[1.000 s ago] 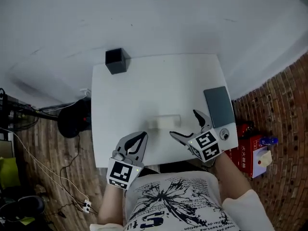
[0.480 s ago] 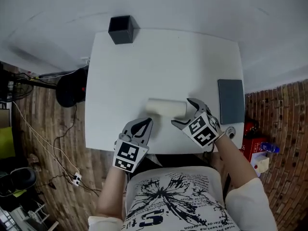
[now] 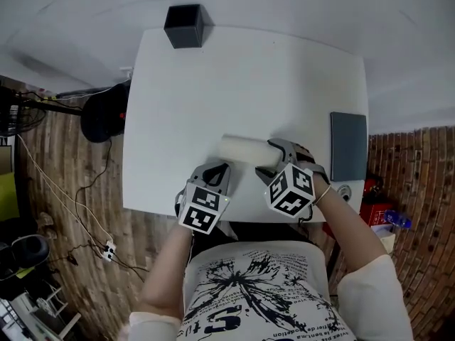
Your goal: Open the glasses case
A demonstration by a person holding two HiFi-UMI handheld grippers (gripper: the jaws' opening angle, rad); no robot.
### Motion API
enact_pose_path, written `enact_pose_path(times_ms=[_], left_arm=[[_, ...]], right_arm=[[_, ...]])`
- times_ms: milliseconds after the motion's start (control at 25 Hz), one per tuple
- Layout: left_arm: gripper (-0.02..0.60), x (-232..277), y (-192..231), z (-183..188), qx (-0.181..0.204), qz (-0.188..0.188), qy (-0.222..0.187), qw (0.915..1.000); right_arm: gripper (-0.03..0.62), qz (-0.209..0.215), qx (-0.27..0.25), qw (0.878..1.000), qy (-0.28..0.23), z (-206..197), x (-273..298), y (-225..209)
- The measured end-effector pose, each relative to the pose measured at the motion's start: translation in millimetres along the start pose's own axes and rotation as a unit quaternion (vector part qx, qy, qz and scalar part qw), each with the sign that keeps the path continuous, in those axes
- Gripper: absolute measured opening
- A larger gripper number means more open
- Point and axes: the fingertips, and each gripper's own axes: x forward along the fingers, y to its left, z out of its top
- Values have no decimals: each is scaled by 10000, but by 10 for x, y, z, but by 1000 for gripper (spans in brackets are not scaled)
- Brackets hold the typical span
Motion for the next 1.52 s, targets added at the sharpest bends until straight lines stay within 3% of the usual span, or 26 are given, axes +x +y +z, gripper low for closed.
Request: enact_pose_path(times_ms=[200, 520, 840, 1040, 1240, 1520], left_arm=[[14, 133, -33, 27, -24, -81, 120, 9999], [14, 109, -4, 81, -494, -170, -119, 9986], [14, 97, -8, 83, -688, -218, -148, 9973], [14, 103, -19, 89, -684, -175, -106, 9975], [14, 106, -17, 95, -776, -227, -111, 9967], [14, 102, -44, 93, -709, -225, -75, 9972]], right_arm=[[284, 16, -263, 9996, 106, 28, 11, 28], [281, 173, -294, 9993, 134, 37, -7, 36], [271, 556, -160, 9983, 88, 70, -62, 0], [168, 721, 61, 9974, -31, 165, -190, -96], [79, 236, 135, 9994, -190, 243, -231, -314], [51, -94, 173, 9996, -204, 238, -187, -511]])
